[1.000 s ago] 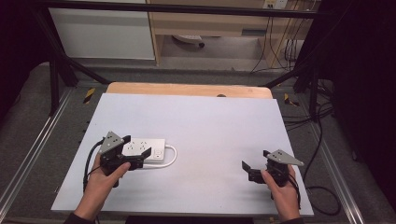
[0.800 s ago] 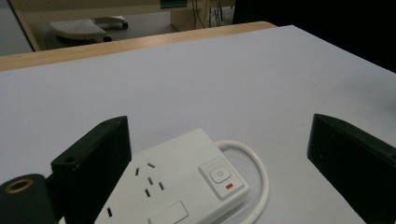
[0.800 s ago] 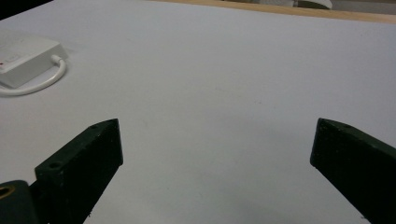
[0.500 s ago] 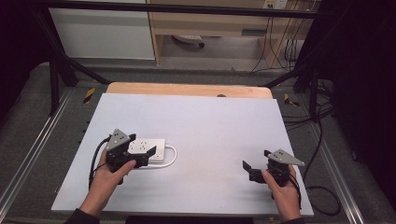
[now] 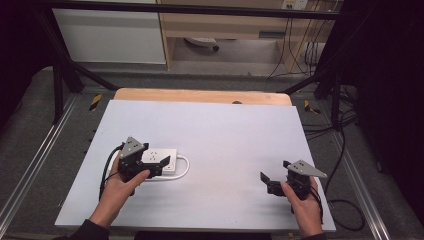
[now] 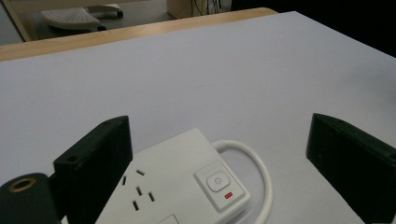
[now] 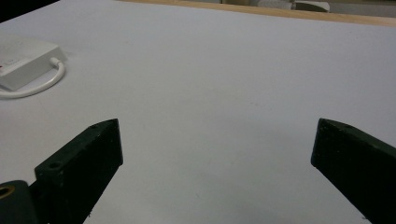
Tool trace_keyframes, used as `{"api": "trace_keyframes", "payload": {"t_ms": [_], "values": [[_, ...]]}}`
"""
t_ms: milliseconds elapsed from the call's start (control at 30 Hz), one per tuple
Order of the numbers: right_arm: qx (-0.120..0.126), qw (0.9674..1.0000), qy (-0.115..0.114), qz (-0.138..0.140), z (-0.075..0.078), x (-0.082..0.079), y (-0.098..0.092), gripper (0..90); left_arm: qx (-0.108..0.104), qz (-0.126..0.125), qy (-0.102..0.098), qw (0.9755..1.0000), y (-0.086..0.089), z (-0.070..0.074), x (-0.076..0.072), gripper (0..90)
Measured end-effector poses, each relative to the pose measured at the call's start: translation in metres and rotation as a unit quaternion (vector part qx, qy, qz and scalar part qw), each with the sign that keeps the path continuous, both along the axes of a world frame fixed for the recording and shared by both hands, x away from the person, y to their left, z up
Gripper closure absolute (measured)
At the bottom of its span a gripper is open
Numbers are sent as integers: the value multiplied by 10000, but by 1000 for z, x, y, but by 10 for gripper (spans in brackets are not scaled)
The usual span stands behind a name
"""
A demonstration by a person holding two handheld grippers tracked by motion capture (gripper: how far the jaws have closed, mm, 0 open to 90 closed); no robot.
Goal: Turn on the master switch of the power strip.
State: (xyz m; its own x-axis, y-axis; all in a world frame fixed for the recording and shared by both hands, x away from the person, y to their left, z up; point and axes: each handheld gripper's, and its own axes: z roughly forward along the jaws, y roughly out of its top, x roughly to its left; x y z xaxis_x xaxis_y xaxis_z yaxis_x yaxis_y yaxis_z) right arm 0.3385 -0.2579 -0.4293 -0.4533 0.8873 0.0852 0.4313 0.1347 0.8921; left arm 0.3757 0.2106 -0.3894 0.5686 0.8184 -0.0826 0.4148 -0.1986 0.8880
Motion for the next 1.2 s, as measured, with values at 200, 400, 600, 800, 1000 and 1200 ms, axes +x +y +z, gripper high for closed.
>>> {"api": "trace_keyframes", "payload": {"t_ms": [200, 400, 600, 800, 1000, 1200], "values": [[6, 10000, 7, -1, 0, 0, -1, 26, 50, 31, 56, 10000, 0, -2, 2, 72], [-19, 10000, 25, -4, 0, 0, 0, 27, 152, 156, 164, 9996, 2, -7, 6, 99], [-5, 10000, 42, -9, 0, 0, -1, 27, 191, 258, 245, 9992, 4, -10, 9, 101], [5, 10000, 60, -8, 0, 0, -1, 27, 174, 276, 298, 9990, 7, -12, 11, 100], [12, 10000, 58, -11, 0, 1, -1, 26, 206, 282, 323, 9989, 7, -14, 13, 103], [4, 10000, 78, -17, -1, 1, -1, 25, 249, 284, 355, 9987, 7, -19, 16, 123]]}}
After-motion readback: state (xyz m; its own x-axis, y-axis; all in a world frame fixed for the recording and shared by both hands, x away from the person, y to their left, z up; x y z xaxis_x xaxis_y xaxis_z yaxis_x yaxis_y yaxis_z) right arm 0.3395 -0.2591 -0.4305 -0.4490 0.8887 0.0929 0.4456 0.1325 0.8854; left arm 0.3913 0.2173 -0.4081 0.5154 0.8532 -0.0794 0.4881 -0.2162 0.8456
